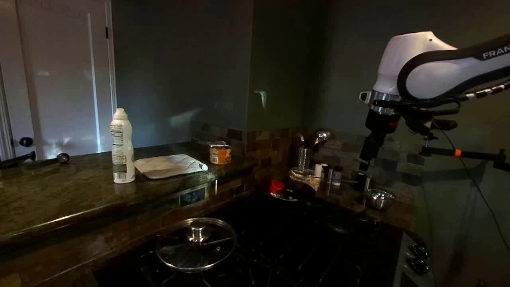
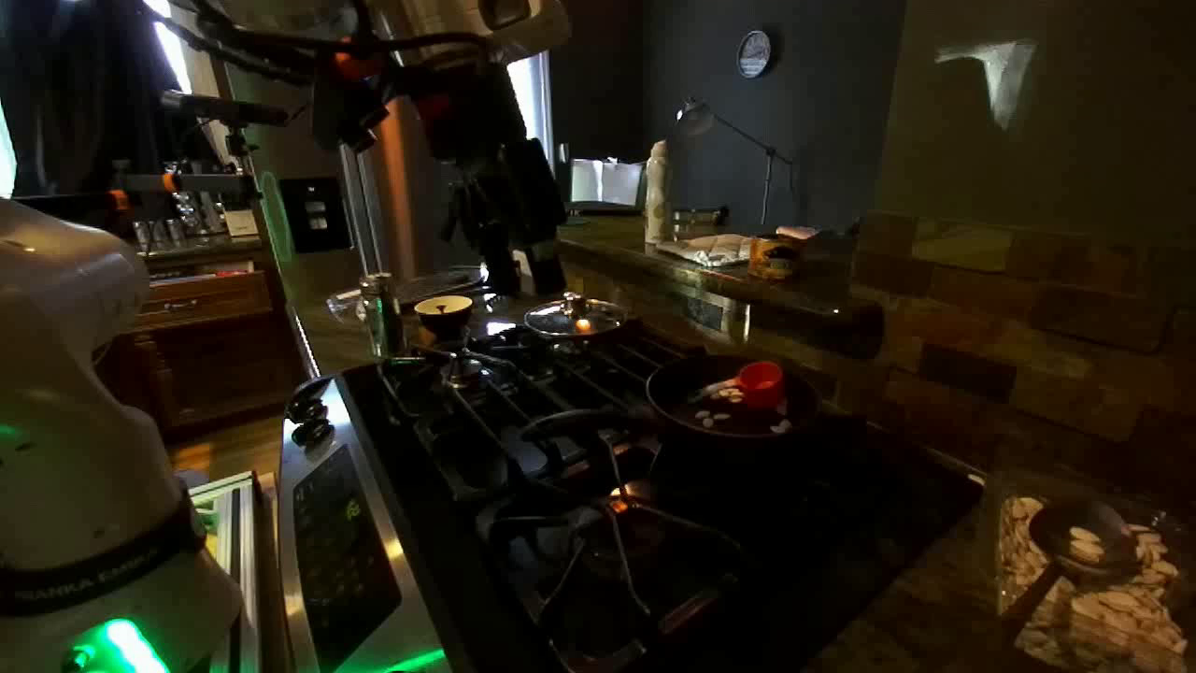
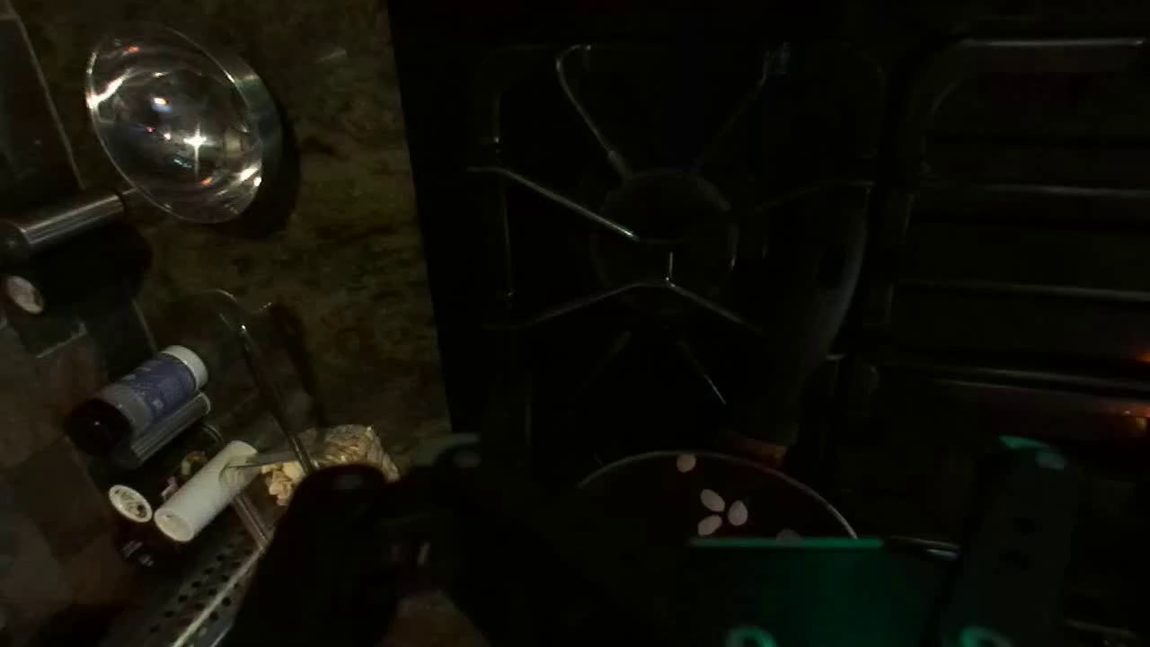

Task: Use the spoon to put some of the white objects onto the pan

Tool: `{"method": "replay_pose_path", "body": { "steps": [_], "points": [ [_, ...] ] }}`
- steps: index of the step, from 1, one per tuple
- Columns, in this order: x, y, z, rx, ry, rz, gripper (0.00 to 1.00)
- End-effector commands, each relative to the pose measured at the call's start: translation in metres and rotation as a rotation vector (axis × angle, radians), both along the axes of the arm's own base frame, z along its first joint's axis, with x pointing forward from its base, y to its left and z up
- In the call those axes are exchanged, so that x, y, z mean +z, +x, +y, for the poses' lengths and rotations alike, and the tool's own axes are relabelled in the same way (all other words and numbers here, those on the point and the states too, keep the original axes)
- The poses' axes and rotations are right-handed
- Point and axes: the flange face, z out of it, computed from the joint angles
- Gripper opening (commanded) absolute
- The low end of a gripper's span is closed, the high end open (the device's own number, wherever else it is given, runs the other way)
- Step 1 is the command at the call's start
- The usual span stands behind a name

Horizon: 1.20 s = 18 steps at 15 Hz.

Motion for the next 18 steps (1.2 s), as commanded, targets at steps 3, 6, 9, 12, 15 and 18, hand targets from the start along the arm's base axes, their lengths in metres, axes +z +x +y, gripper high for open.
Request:
{"method": "replay_pose_path", "body": {
  "steps": [3,6,9,12,15,18],
  "points": [
    [0.0009,0.0001,0.0001,0.000,0.001,0.001,1.00],
    [0.0009,0.0001,0.0001,0.000,0.001,0.001,1.00],
    [0.0009,0.0001,0.0001,0.000,0.001,0.001,1.00],
    [0.0009,0.0001,0.0001,0.000,0.001,0.001,1.00],
    [0.0009,0.0001,0.0001,0.000,0.001,0.001,1.00],
    [0.0057,0.0080,-0.0043,-0.112,-0.020,-0.015,1.00]
  ]
}}
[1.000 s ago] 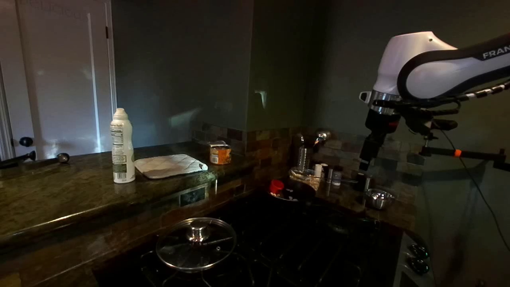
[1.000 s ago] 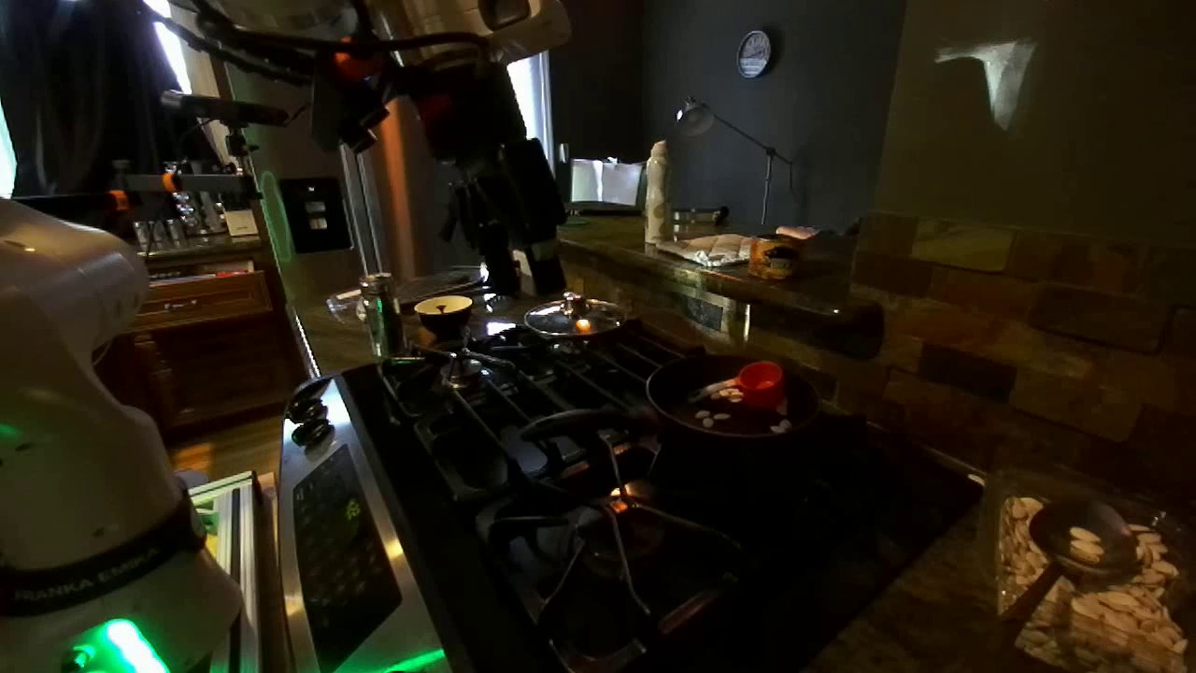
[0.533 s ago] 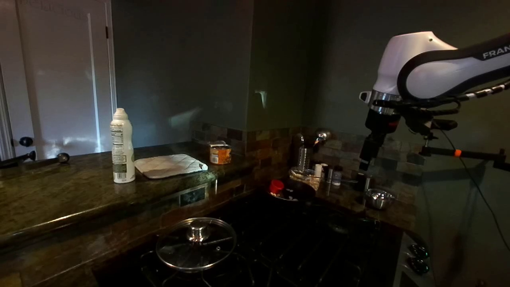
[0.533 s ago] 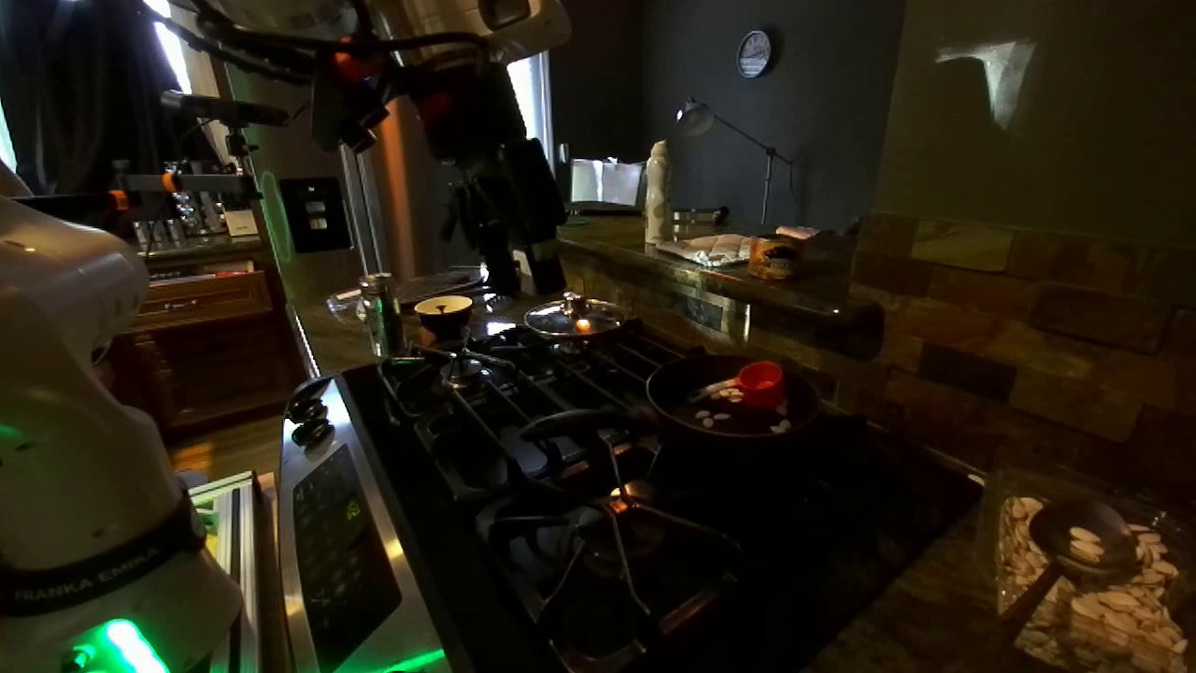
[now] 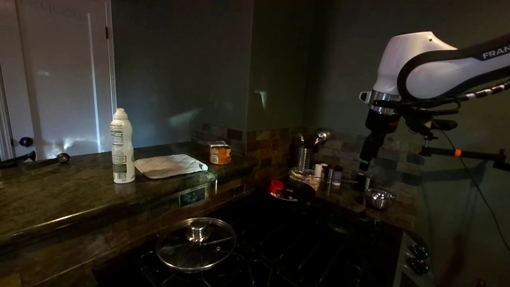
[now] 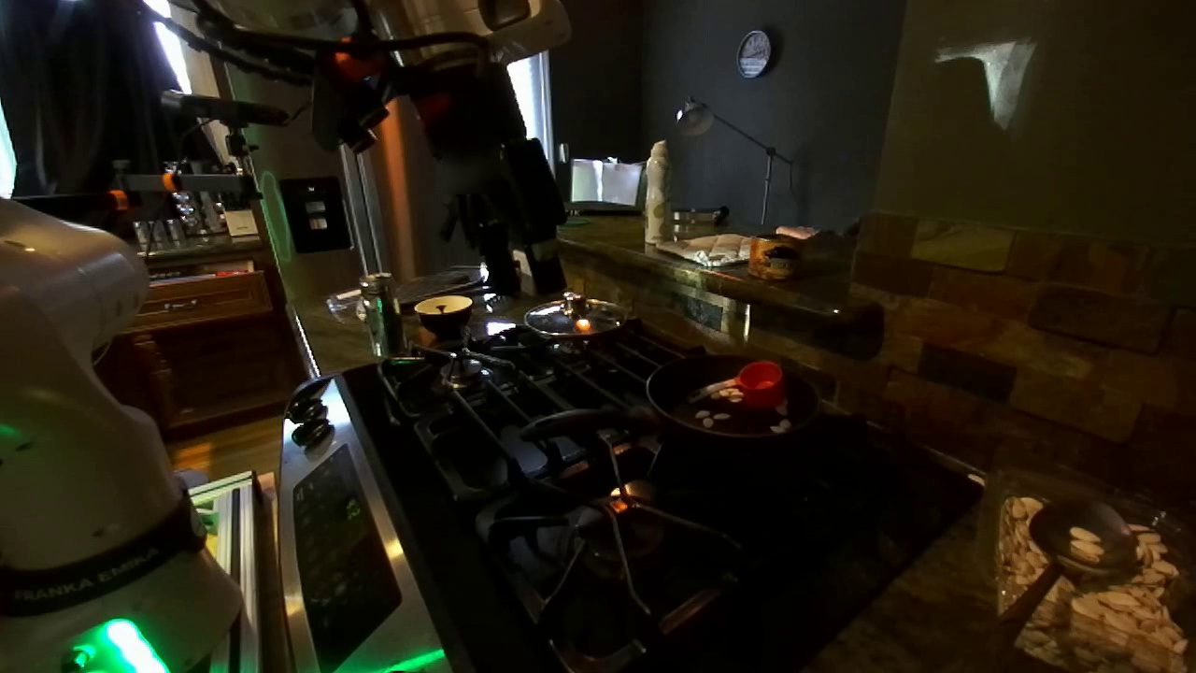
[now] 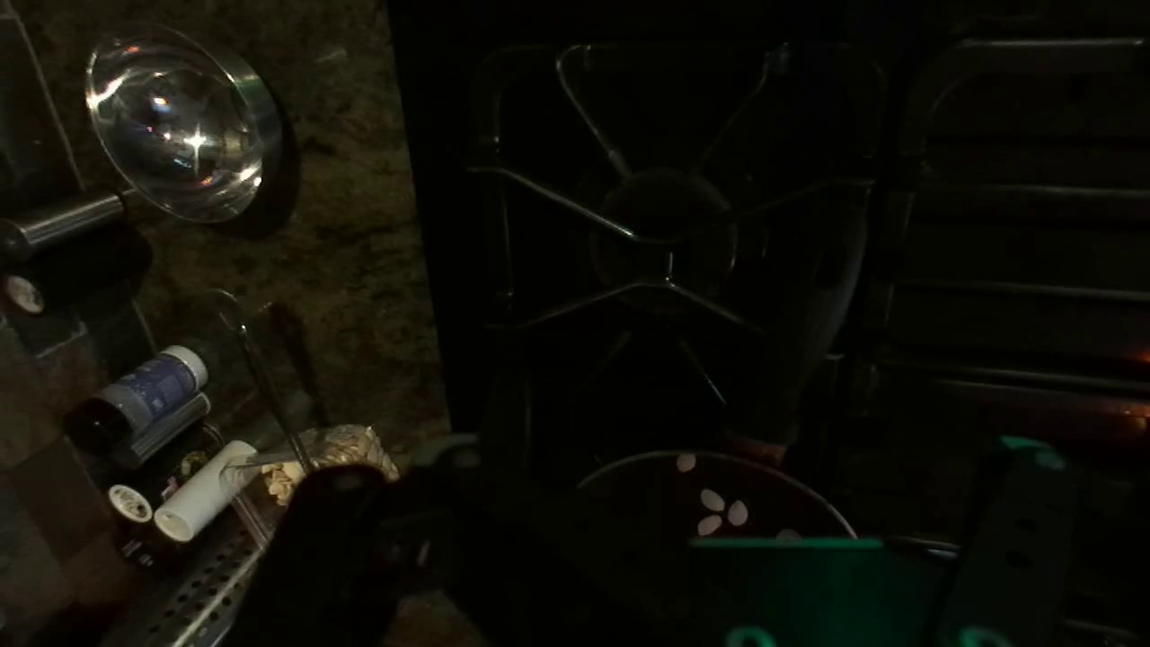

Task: Use the spoon to put some of the white objects onto the pan

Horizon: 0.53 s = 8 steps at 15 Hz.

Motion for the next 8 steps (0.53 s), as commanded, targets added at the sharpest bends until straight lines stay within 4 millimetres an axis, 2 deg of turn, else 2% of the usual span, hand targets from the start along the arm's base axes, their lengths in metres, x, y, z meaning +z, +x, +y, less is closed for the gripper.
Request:
{"method": "replay_pose_path", "body": {
  "steps": [1,5,7,8],
  "points": [
    [0.009,0.012,-0.009,-0.164,-0.042,-0.027,1.00],
    [0.037,0.055,-0.038,-0.260,-0.198,-0.066,1.00],
    [0.042,0.083,-0.059,-0.281,-0.300,-0.057,1.00],
    [0.040,0.093,-0.076,-0.294,-0.343,-0.020,1.00]
  ]
}}
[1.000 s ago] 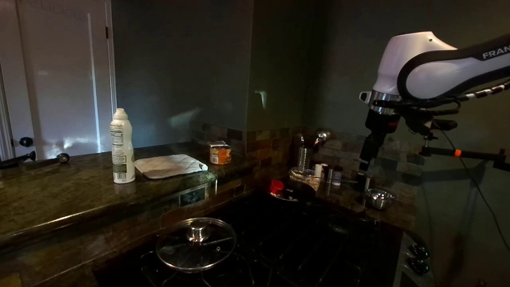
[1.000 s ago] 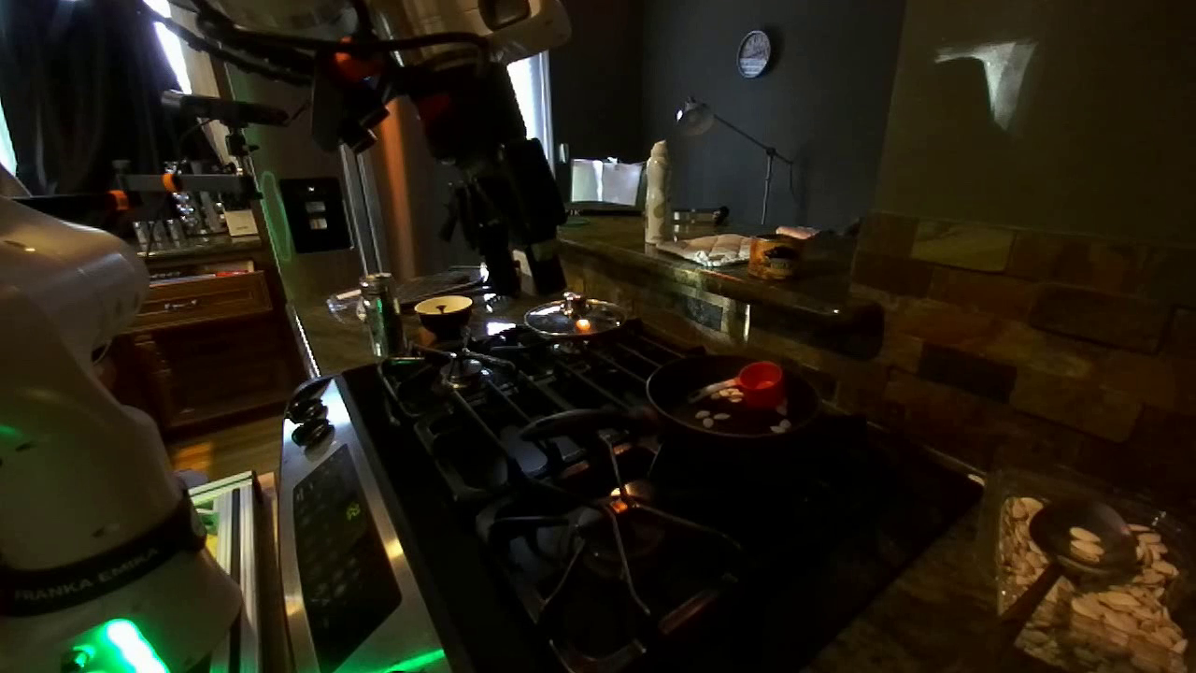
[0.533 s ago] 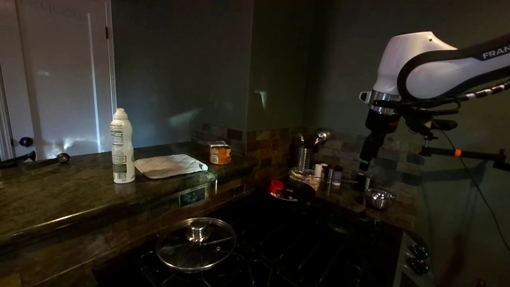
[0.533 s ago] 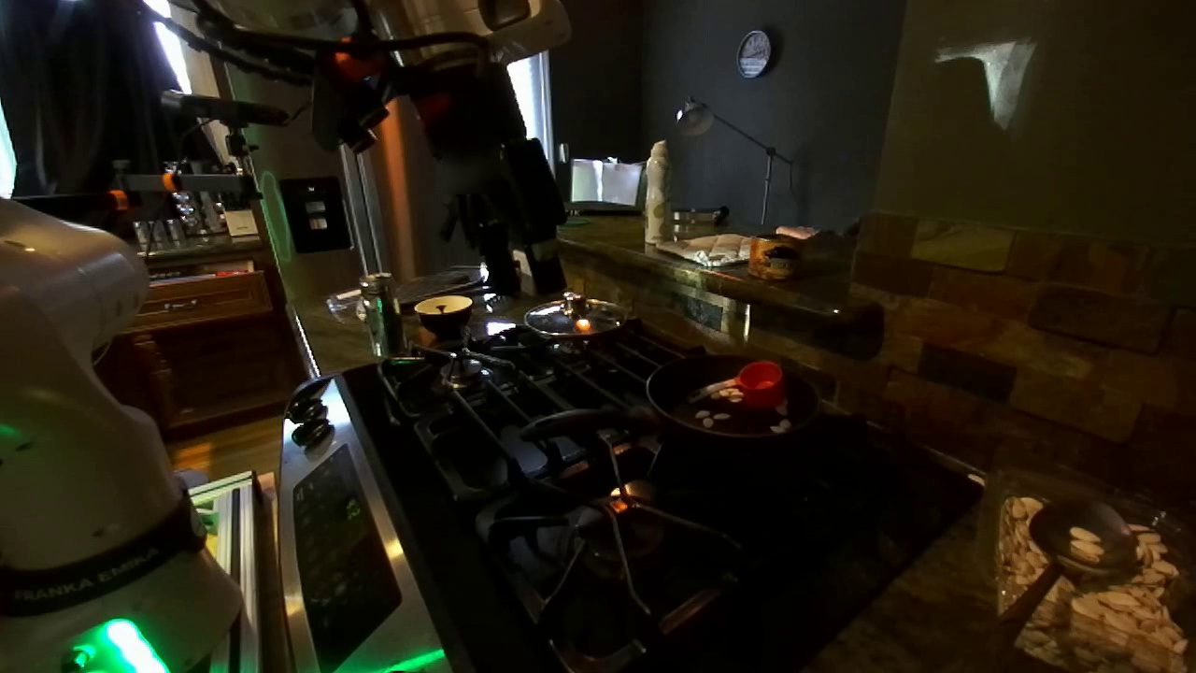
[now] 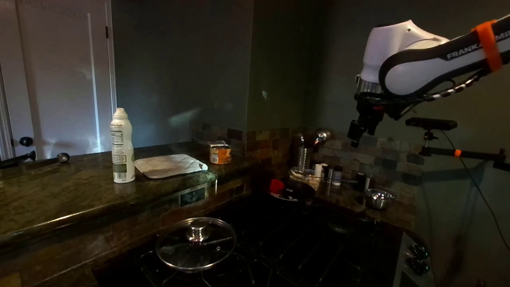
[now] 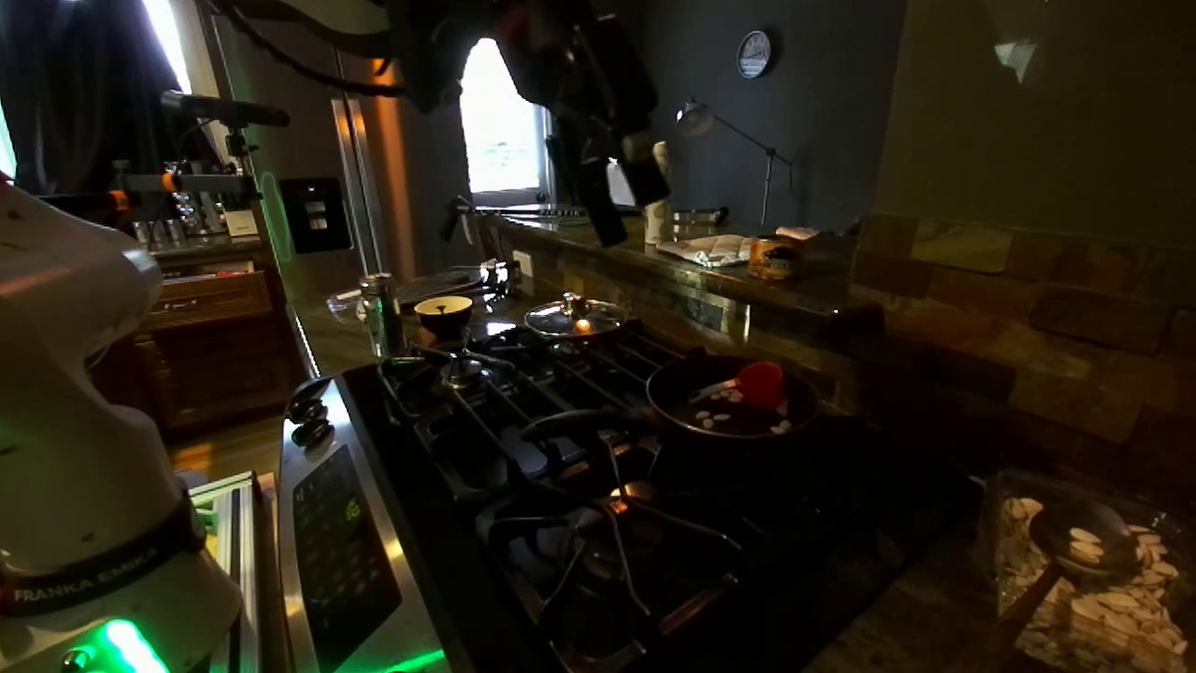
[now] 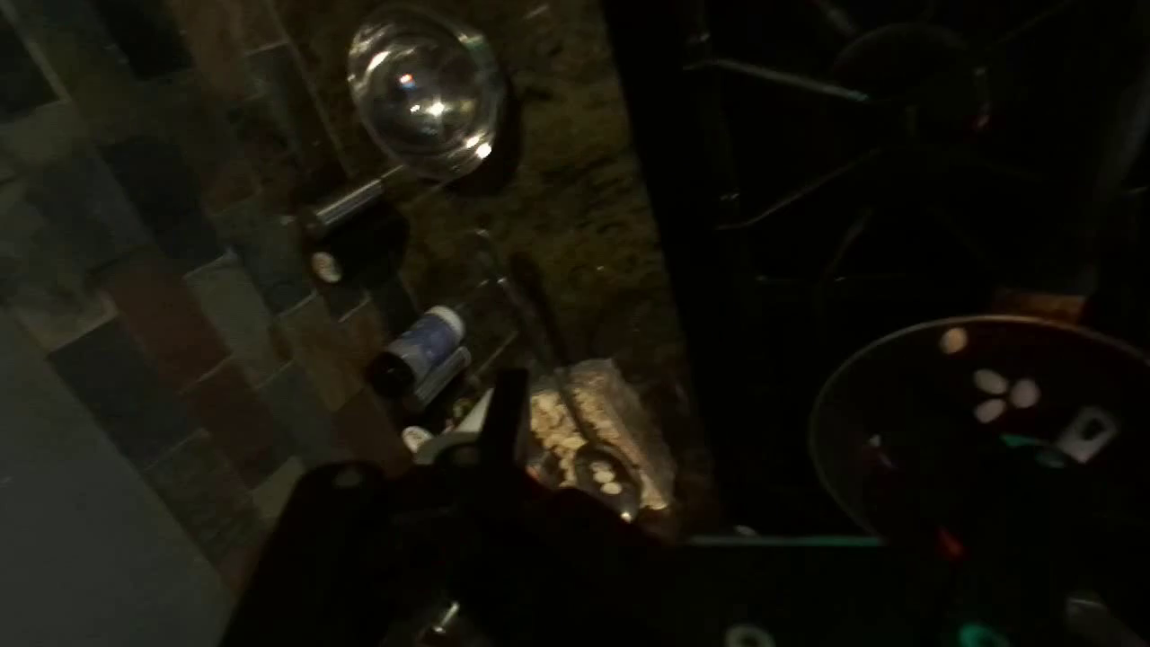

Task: Use the spoon to put some of the white objects onto the pan

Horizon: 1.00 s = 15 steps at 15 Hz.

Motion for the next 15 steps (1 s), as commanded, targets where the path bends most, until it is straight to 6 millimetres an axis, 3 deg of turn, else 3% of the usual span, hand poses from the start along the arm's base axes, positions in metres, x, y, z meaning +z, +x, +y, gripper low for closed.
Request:
{"method": "replay_pose_path", "body": {
  "steps": [1,3,6,7,9,13,15],
  "points": [
    [-0.008,0.053,-0.049,-0.085,-0.142,0.095,1.00],
    [-0.019,0.067,-0.074,-0.112,-0.163,0.169,1.00],
    [-0.055,0.084,-0.097,-0.136,-0.112,0.279,1.00],
    [-0.038,0.067,-0.084,-0.112,-0.124,0.207,1.00],
    [-0.056,0.078,-0.096,-0.127,-0.111,0.253,1.00],
    [-0.064,0.090,-0.102,-0.129,-0.137,0.266,1.00],
    [-0.088,0.099,-0.114,-0.088,-0.166,0.311,1.00]
  ]
}}
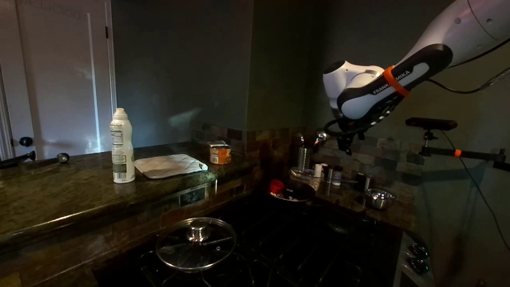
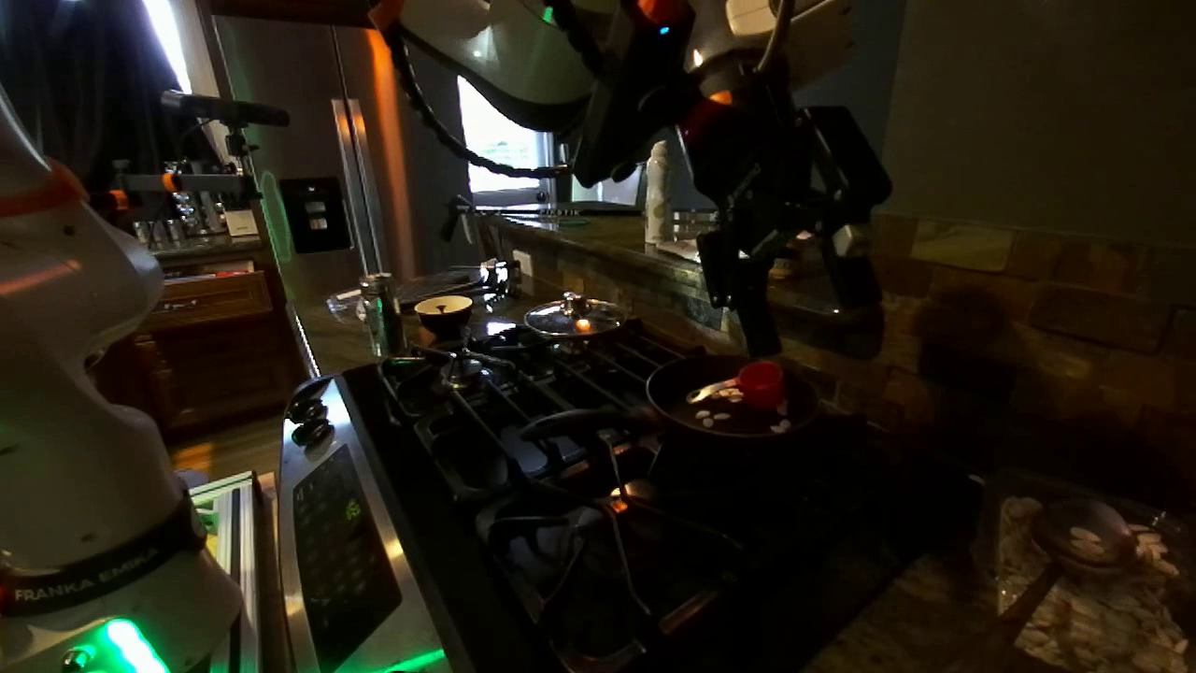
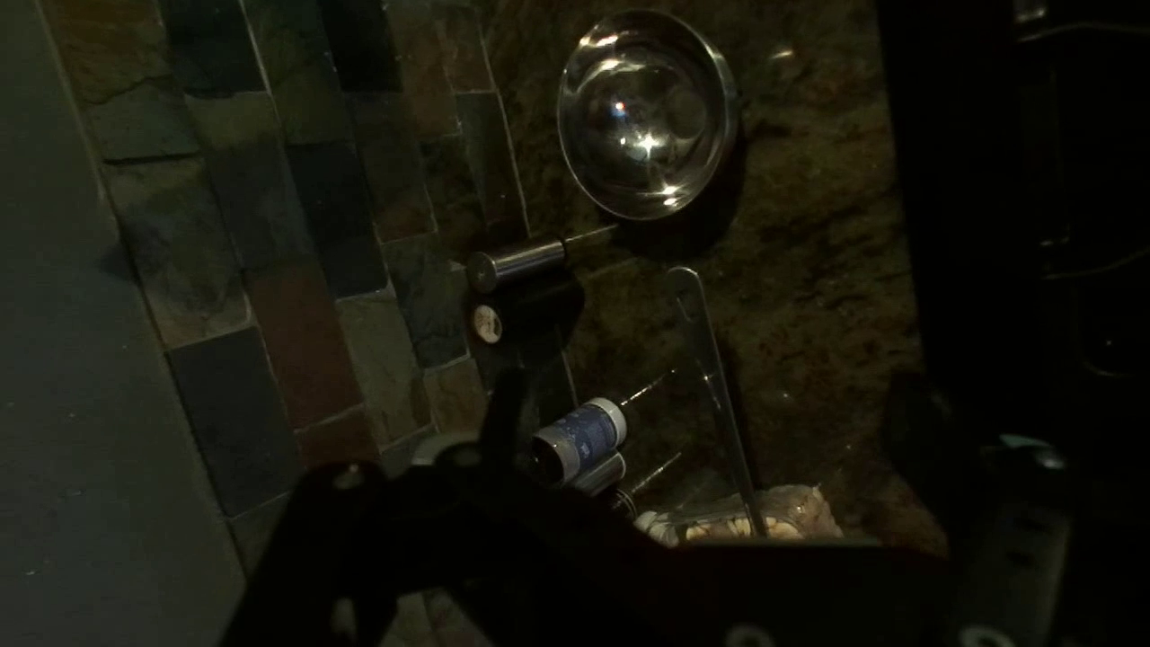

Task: Use the spoon to put some of the white objects onto the pan

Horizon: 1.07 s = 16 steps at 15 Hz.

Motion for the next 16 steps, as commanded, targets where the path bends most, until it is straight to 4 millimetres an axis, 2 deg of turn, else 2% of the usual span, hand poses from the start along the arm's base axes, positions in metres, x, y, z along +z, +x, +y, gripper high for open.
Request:
{"method": "replay_pose_path", "body": {
  "steps": [1,4,7,10,11,13,15,16],
  "points": [
    [-0.039,0.018,-0.019,0.063,-0.035,0.069,1.00],
    [-0.070,0.035,-0.028,0.147,-0.041,0.128,1.00],
    [-0.103,0.063,-0.030,0.203,-0.055,0.177,1.00],
    [-0.133,0.084,-0.041,0.190,-0.060,0.225,1.00],
    [-0.114,0.067,-0.028,0.185,-0.040,0.186,1.00],
    [-0.124,0.073,-0.031,0.185,-0.040,0.199,1.00],
    [-0.119,0.072,-0.031,0.184,-0.044,0.191,1.00],
    [-0.118,0.076,-0.033,0.190,-0.099,0.167,1.00]
  ]
}}
